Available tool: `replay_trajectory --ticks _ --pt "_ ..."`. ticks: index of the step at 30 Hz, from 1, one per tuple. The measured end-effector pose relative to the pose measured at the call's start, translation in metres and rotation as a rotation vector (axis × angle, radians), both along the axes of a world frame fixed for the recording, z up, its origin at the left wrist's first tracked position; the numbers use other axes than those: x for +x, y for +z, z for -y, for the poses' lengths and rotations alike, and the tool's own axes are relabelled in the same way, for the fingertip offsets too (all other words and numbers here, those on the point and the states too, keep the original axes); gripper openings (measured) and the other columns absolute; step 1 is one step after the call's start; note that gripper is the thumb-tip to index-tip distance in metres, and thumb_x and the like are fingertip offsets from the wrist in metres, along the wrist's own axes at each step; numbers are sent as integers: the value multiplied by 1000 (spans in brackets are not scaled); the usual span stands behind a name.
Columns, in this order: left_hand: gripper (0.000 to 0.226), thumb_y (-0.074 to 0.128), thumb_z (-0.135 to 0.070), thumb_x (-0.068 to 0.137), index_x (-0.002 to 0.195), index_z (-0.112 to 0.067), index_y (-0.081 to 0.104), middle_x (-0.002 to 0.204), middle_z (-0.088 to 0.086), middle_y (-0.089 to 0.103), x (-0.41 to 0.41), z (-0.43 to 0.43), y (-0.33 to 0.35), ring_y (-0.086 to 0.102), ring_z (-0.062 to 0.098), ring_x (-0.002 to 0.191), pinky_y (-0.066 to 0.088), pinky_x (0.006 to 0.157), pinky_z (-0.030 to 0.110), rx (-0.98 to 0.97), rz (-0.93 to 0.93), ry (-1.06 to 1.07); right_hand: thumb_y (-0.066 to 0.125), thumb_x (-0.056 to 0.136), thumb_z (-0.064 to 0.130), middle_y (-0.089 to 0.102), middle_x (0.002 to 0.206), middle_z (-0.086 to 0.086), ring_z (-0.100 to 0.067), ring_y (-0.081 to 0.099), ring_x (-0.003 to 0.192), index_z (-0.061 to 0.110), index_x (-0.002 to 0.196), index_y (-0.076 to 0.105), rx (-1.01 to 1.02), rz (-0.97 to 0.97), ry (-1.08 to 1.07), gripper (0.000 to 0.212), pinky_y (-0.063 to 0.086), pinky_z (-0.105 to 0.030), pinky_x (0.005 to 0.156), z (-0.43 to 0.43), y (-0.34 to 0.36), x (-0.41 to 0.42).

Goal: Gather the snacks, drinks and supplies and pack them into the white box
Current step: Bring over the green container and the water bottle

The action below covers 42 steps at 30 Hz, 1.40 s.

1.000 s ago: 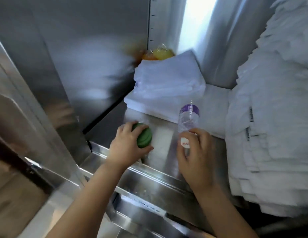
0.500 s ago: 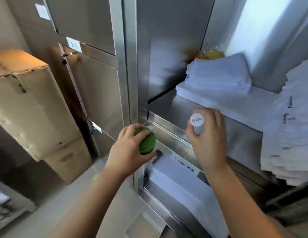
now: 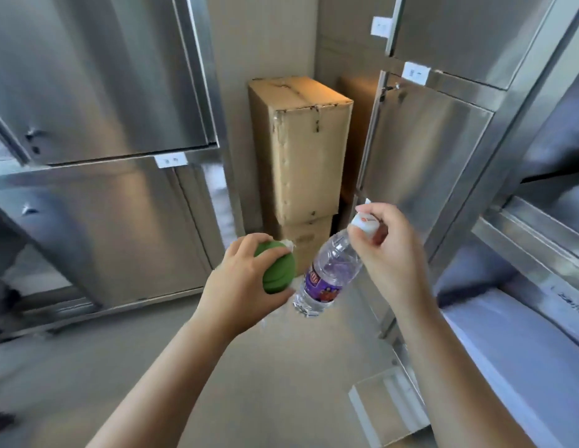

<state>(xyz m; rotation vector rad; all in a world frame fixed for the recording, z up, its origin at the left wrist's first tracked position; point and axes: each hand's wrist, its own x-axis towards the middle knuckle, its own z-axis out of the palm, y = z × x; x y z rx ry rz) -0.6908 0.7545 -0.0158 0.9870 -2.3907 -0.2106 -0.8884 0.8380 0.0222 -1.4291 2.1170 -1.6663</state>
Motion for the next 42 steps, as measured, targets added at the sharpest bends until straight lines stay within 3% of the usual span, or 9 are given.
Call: replay_trajectory --ticks 4,11,16,23,34,42 --pt "57 70 -51 66 120 -46 53 124 -18 42 83 -4 9 37 11 119 47 69 27 -10 -20 151 67 81 17 62 94 16 1 54 76 24 105 61 9 -83 183 26 37 -4 69 29 17 79" --pt "57 76 -46 63 117 -44 57 121 -17 45 158 -11 11 41 12 115 44 66 24 -18 -61 342 63 84 18 63 100 13 -2 56 85 20 109 60 36 -153 437 26 40 -10 76 58 29 156" --pt "58 78 -45 62 117 -41 59 122 -14 47 179 -3 13 42 14 115 49 68 28 -25 -58 432 65 83 16 63 97 13 -1 54 82 19 108 61 13 -151 558 25 40 -10 75 85 32 185" --pt "55 77 -50 64 115 -41 59 121 -16 47 187 47 19 41 12 115 44 64 24 -31 -32 528 63 86 20 61 104 11 -3 55 89 17 112 60 18 -216 694 26 43 -13 80 144 37 199" --pt "58 77 -48 62 117 -41 58 123 -16 45 178 156 26 39 11 116 40 64 22 -9 12 613 64 86 16 61 106 1 -12 51 100 12 113 61 -17 -411 754 27 38 -14 85 272 49 195" --pt "59 75 -52 63 118 -42 56 124 -17 44 222 180 13 39 11 117 43 65 21 28 23 680 67 84 16 62 105 3 -10 54 100 13 111 61 -12 -395 833 28 42 -16 86 313 37 243"
